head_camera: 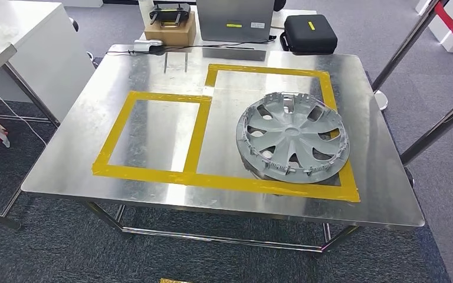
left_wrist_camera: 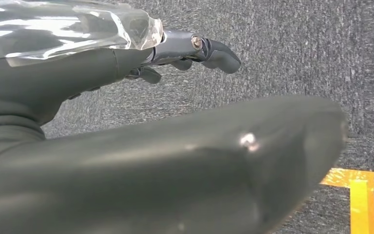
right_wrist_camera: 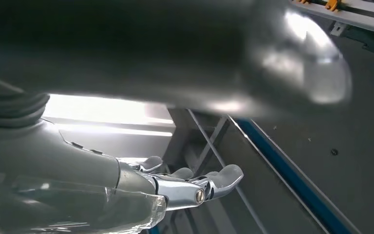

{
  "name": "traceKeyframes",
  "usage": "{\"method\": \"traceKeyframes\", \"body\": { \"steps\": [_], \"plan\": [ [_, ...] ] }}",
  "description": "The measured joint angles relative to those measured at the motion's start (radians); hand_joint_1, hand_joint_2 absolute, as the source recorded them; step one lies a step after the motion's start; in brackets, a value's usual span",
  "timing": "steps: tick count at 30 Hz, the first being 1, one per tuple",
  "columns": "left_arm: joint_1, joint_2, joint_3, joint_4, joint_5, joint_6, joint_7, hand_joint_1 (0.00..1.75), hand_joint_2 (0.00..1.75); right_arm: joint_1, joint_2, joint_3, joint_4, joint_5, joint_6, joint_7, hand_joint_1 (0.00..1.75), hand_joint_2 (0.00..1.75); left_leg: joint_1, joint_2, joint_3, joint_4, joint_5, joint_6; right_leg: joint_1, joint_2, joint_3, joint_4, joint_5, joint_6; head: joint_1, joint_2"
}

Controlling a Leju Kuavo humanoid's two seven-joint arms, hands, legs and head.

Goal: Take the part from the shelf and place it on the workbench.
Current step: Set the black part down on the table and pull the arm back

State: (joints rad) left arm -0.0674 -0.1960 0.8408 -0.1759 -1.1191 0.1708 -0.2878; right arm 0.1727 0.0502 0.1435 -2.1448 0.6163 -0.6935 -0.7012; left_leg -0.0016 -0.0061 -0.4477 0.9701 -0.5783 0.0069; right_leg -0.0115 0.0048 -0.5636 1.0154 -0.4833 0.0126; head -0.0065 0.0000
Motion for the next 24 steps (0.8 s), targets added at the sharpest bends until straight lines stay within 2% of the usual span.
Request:
{"method": "traceKeyframes", "body": {
  "steps": [4,7,8,9,11,12,13,14,16,17,18,20,22,23,24],
  "plan": [
    [0.0,0.005,0.003,0.0,0.001,0.006,0.003,0.0,0.0,0.0,0.002,0.017,0.001,-0.034,0.0,0.0,0.0,0.0,-0.005,0.0,-0.001,0.003,-0.001,0.007,-0.005,0.0,0.001,-0.001,0.003,0.007,-0.001,0.0],
    [-0.002,0.006,0.004,0.0,0.001,0.008,0.004,0.0,0.0,-0.004,0.0,0.027,0.002,-0.054,0.0,0.0,0.0,0.0,0.0,0.003,0.003,-0.013,0.018,0.023,-0.006,0.001,-0.001,0.0,0.001,0.02,-0.003,0.0],
    [-0.003,0.007,0.004,0.0,0.001,0.009,0.004,0.0,0.0,-0.006,-0.002,0.029,0.003,-0.06,0.0,0.0,0.0,0.0,0.004,0.005,0.003,-0.022,0.027,0.028,-0.005,0.001,-0.012,0.02,-0.015,0.024,0.001,0.0],
    [-0.004,0.007,0.005,0.0,0.001,0.009,0.004,0.0,0.0,-0.008,-0.005,0.03,0.004,-0.064,0.0,0.0,0.0,0.0,0.008,0.008,0.003,-0.028,0.033,0.032,-0.005,0.001,-0.032,0.063,-0.043,0.027,0.006,0.0],
    [-0.003,0.007,0.005,0.0,0.001,0.009,0.003,0.0,0.0,-0.01,-0.011,0.031,0.008,-0.072,0.0,0.0,0.0,0.0,0.008,0.011,-0.002,-0.029,0.037,0.035,-0.006,0.001,-0.088,0.194,-0.105,0.037,0.017,0.0],
    [-0.003,0.007,0.006,0.0,0.001,0.009,0.003,0.0,0.0,-0.01,-0.014,0.032,0.011,-0.075,0.0,0.0,0.0,0.0,0.009,0.013,-0.003,-0.028,0.037,0.035,-0.008,0.001,-0.109,0.247,-0.119,0.041,0.019,0.0],
    [-0.003,0.007,0.006,0.0,0.001,0.009,0.002,0.0,0.0,-0.01,-0.017,0.032,0.013,-0.079,0.0,0.0,0.0,0.0,0.01,0.014,-0.004,-0.027,0.037,0.034,-0.01,0.0,-0.113,0.265,-0.114,0.044,0.02,0.0],
    [-0.003,0.007,0.006,0.0,0.001,0.009,0.001,0.0,0.0,-0.01,-0.019,0.033,0.015,-0.081,0.0,0.0,0.0,0.0,0.012,0.014,-0.003,-0.024,0.035,0.031,-0.013,0.0,-0.098,0.241,-0.09,0.046,0.021,0.0],
    [-0.003,0.006,0.007,0.0,0.001,0.009,0.0,0.0,0.0,-0.013,-0.024,0.034,0.019,-0.085,0.0,0.0,0.0,0.0,0.016,0.012,-0.004,-0.015,0.029,0.021,-0.021,-0.003,-0.028,0.111,-0.031,0.05,0.023,0.0],
    [-0.004,0.007,0.008,0.0,0.002,0.009,-0.001,0.0,0.0,-0.015,-0.025,0.034,0.021,-0.087,0.0,0.0,0.0,0.0,0.016,0.011,-0.009,-0.008,0.025,0.014,-0.021,-0.003,0.003,0.054,-0.013,0.049,0.026,0.0],
    [-0.004,0.007,0.008,0.0,0.004,0.009,-0.002,0.0,0.0,-0.017,-0.027,0.035,0.024,-0.088,0.0,0.0,0.0,0.0,0.015,0.01,-0.014,-0.001,0.022,0.006,-0.021,-0.003,0.02,0.02,-0.008,0.046,0.028,0.0],
    [-0.005,0.007,0.01,0.0,0.007,0.009,-0.004,0.0,0.0,-0.021,-0.03,0.039,0.028,-0.092,0.0,0.0,0.0,0.0,0.012,0.01,-0.026,0.007,0.022,-0.006,-0.016,-0.001,0.021,0.01,-0.015,0.03,0.027,0.0],
    [-0.006,0.007,0.012,0.0,0.008,0.009,-0.005,0.0,0.0,-0.027,-0.031,0.044,0.032,-0.094,0.0,0.0,0.0,0.0,0.014,0.01,-0.034,0.016,0.013,-0.015,-0.018,-0.001,0.013,0.006,-0.015,0.012,0.019,0.0],
    [-0.006,0.006,0.012,0.0,0.008,0.009,-0.004,0.0,0.0,-0.031,-0.031,0.047,0.034,-0.096,0.0,0.0,0.0,0.0,0.015,0.01,-0.043,0.036,-0.005,-0.019,-0.019,-0.001,0.008,0.005,-0.011,0.005,0.013,0.0],
    [-0.006,0.006,0.013,0.0,0.008,0.009,-0.003,0.0,0.0,-0.035,-0.032,0.05,0.036,-0.099,0.0,0.0,0.0,0.0,0.015,0.01,-0.061,0.075,-0.036,-0.022,-0.02,-0.002,0.002,0.004,-0.006,-0.003,0.007,0.0]
  ]
}}
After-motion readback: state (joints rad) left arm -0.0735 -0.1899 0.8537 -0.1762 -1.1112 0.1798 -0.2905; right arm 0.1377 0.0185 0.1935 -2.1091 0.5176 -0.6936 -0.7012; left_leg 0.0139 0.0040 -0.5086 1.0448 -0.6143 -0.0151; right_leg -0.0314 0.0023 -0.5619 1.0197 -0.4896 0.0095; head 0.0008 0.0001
